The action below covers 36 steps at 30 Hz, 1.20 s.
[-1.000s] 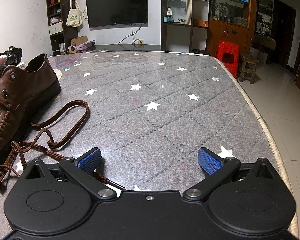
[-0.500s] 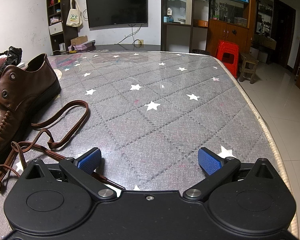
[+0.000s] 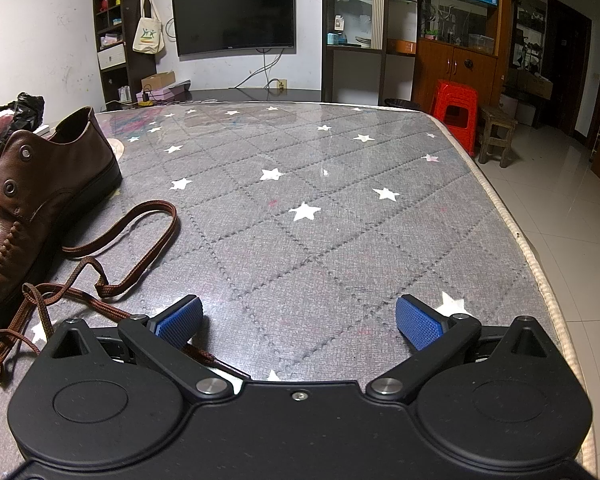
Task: Lace up shoes with both hands
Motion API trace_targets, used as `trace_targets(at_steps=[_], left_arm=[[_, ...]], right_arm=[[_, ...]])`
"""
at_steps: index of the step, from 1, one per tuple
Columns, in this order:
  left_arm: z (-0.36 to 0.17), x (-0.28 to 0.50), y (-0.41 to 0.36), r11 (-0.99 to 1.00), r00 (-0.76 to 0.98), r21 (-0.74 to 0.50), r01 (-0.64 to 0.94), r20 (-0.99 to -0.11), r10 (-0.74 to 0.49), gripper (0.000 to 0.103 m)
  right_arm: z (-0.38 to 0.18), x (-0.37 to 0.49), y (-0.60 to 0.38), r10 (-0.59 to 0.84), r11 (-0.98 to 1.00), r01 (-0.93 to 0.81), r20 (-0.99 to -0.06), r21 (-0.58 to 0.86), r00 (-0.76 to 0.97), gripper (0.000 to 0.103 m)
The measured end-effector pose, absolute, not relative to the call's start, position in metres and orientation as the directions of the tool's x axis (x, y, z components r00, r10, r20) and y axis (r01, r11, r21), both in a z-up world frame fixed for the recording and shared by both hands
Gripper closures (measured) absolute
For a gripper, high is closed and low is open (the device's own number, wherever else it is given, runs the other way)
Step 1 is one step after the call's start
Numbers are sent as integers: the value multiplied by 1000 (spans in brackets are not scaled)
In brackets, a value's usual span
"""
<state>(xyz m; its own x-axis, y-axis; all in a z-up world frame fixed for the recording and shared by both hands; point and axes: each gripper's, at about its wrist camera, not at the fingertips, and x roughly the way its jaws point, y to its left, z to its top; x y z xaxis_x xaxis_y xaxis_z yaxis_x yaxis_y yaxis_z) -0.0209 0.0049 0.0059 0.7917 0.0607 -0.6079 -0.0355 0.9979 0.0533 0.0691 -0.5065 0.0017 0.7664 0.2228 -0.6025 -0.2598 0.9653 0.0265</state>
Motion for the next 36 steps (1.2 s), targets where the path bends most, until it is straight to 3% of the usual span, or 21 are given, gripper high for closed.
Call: trace_targets(at_steps=[21, 36], left_arm=[[6, -21, 5, 998, 791, 56, -35, -608, 62, 9], [6, -20, 6, 998, 788, 54, -24, -614, 52, 3]], right_arm=[[2, 69, -506, 223, 965, -260, -602, 27, 766, 0], [2, 70, -507, 223, 965, -260, -603, 26, 766, 0]])
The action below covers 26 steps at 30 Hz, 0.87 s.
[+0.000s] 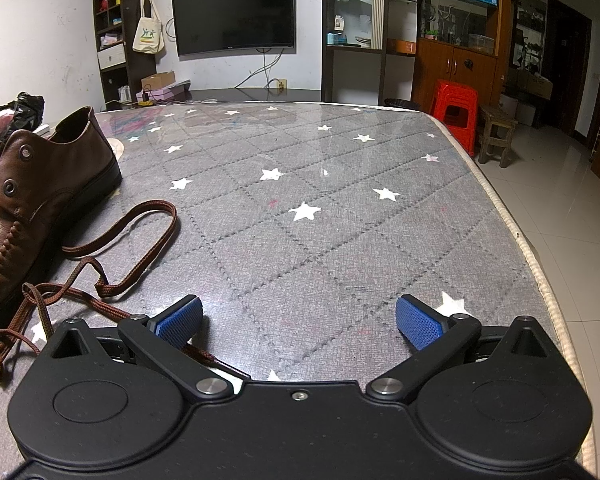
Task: Lace up shoes with both hands
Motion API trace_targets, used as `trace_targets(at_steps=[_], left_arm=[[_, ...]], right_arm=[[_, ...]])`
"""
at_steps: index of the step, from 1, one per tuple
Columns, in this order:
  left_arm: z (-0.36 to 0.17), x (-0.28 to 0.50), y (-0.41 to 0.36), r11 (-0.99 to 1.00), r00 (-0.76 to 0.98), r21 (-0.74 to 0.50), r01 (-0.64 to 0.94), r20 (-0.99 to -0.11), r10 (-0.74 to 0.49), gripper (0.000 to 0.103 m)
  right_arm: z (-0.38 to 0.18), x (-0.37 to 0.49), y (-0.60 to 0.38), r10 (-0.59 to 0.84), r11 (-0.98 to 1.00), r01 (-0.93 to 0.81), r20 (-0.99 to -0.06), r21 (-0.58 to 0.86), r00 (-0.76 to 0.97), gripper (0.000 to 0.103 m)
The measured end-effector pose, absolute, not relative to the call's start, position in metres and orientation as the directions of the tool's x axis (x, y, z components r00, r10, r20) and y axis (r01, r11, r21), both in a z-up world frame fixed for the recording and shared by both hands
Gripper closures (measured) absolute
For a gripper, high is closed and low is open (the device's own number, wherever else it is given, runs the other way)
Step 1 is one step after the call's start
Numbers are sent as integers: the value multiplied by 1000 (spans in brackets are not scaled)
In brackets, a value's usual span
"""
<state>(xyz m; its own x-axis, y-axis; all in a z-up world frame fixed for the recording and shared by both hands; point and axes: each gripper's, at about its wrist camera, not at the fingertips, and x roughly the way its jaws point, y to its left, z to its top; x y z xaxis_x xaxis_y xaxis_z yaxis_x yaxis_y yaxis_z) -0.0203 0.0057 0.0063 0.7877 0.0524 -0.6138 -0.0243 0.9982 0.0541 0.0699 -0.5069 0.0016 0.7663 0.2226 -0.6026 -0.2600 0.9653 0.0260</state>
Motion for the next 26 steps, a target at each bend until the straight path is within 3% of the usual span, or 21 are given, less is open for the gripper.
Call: trace_targets(at_steps=[26], left_arm=[[6, -20, 7, 999, 786, 46, -18, -617, 42, 1]], right_arm=[[2, 70, -506, 223, 965, -260, -603, 26, 766, 0]])
